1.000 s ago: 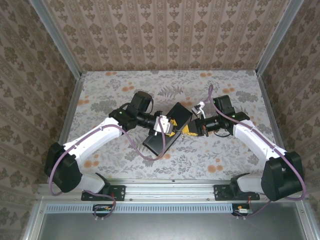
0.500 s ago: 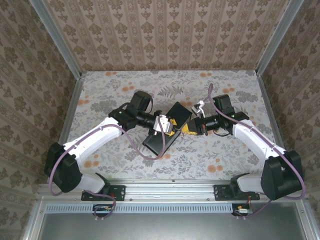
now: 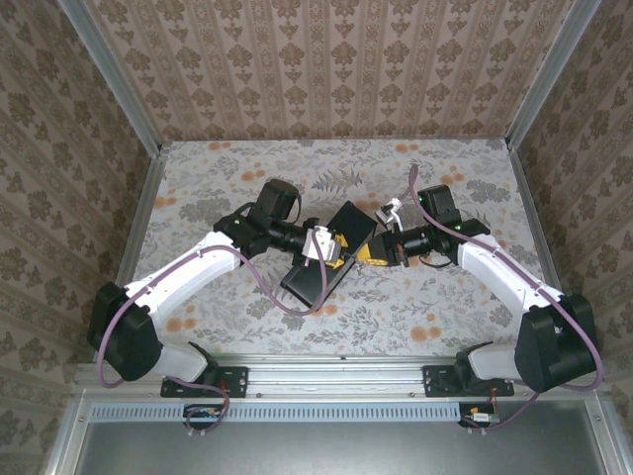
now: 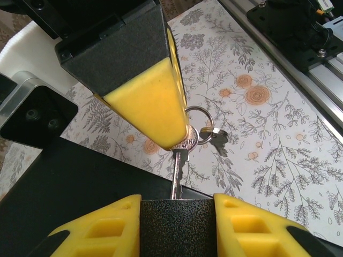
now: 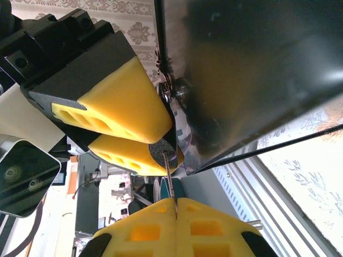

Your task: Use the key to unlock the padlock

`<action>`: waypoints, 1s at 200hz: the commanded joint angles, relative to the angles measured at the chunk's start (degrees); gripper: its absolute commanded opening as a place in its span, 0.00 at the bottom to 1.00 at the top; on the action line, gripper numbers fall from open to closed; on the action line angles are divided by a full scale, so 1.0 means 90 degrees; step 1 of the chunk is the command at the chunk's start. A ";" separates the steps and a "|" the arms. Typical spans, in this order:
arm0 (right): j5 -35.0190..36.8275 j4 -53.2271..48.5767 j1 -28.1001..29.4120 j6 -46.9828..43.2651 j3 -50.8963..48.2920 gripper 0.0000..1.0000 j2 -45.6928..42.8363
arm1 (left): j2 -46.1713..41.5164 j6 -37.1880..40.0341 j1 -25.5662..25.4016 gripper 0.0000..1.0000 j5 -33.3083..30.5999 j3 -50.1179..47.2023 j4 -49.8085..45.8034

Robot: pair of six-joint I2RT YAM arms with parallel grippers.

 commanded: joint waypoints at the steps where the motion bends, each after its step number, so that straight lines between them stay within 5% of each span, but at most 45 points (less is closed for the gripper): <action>1: 0.0020 0.0154 0.0179 -0.0021 0.0348 0.00 0.0008 | -0.0171 0.0028 -0.0083 0.13 0.0519 0.0083 0.0532; 107: 0.0940 -0.0697 0.0597 -0.0884 0.1051 0.00 0.0026 | 0.0044 -0.0102 0.0132 0.12 0.1067 0.0289 0.0189; 200: 0.0678 0.0660 0.0791 -0.0138 0.1229 0.00 0.0719 | 0.0120 -0.0223 0.0082 0.12 0.1234 0.0369 0.0322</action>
